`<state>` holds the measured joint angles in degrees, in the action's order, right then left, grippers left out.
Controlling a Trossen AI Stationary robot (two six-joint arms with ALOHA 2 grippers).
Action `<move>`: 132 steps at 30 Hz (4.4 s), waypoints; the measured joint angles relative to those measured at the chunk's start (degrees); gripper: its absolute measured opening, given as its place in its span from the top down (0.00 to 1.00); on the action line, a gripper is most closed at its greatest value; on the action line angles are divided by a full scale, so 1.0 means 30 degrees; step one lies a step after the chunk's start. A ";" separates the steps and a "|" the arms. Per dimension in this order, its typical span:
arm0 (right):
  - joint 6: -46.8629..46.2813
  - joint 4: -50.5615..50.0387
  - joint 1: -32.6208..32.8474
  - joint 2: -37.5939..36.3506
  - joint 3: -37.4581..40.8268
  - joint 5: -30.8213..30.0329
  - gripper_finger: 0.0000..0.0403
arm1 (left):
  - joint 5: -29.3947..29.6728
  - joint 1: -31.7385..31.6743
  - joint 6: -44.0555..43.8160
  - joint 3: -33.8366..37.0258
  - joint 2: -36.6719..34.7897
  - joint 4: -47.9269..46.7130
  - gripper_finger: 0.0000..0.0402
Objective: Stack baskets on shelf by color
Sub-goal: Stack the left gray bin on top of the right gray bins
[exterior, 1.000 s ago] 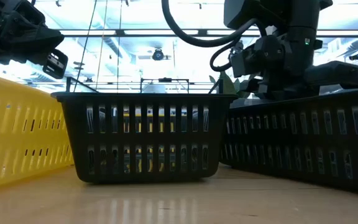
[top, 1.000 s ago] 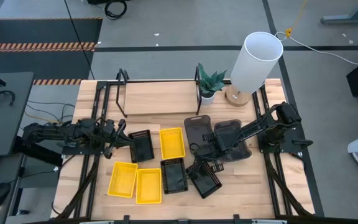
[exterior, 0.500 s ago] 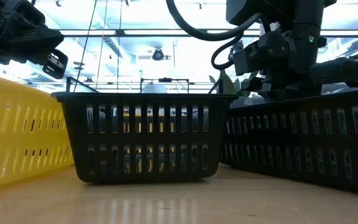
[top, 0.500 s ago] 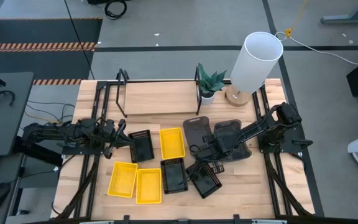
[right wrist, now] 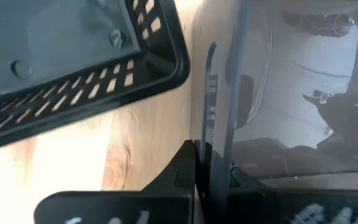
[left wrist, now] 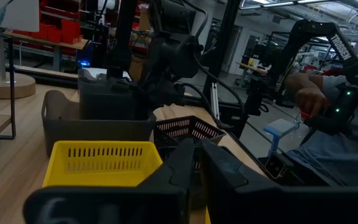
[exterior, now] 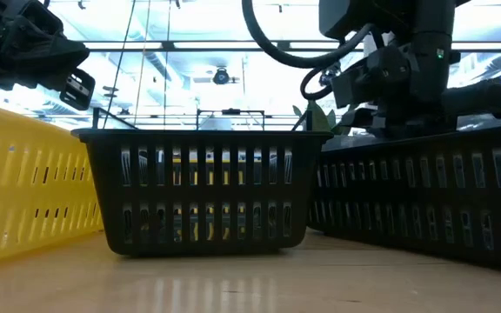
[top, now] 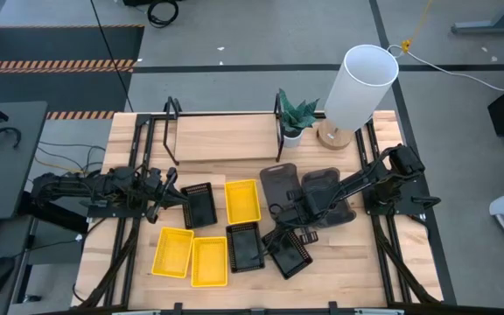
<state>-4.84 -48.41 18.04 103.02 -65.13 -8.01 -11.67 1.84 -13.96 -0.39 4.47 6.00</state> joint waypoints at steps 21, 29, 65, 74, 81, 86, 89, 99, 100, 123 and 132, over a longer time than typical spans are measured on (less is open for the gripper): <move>0.0290 -0.4936 0.0516 -0.0943 -0.5516 -0.0268 0.97 | 0.0003 0.0002 0.0002 -0.0005 0.0005 0.0005 0.91; -0.0402 -0.6422 0.0526 -0.3432 -0.5571 -0.0307 0.97 | 0.0003 0.0002 0.0002 -0.0005 0.0007 0.0015 0.92; -0.4408 -1.3868 0.4537 -0.8187 -0.5571 0.1063 0.97 | 0.0003 0.0002 0.0002 -0.0005 0.0007 0.0036 0.91; -0.6337 -1.3870 0.6580 -0.8786 -0.5011 0.1232 0.97 | 0.0003 -0.0004 0.0001 -0.0004 0.0007 0.0036 0.92; -0.7529 -1.3829 0.7616 -0.8794 -0.4282 0.1134 0.97 | -0.0001 0.0002 -0.0001 -0.0001 0.0007 0.0036 0.90; -0.8136 -1.3694 0.8036 -0.8792 -0.3572 0.0428 0.97 | 0.0002 0.0001 -0.0004 -0.0005 0.0007 0.0036 0.91; -0.8275 -1.3415 0.8217 -0.8786 -0.3299 -0.0058 0.97 | -0.0003 0.0001 0.0002 0.0001 0.0001 0.0036 0.92; -0.8323 -1.2329 0.8378 -0.8786 -0.1651 -0.0161 0.97 | -0.0002 0.0000 0.0002 -0.0003 0.0003 0.0036 0.90; -0.8304 -1.2186 0.8378 -0.8786 -0.1459 -0.0167 0.97 | -0.0003 0.0002 0.0001 -0.0001 0.0007 0.0036 0.90; -0.8944 -1.0271 0.8378 -0.8779 0.0592 -0.1035 0.97 | 0.0003 0.0002 0.0002 -0.0002 0.0007 0.0036 0.91; -0.9245 -1.0167 0.8376 -0.8779 0.0592 -0.1458 0.97 | 0.0000 0.0002 -0.0001 -0.0005 0.0003 0.0036 0.91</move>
<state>-32.58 -78.92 43.17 76.69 -63.35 -12.38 -11.67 1.85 -13.96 -0.40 4.48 6.11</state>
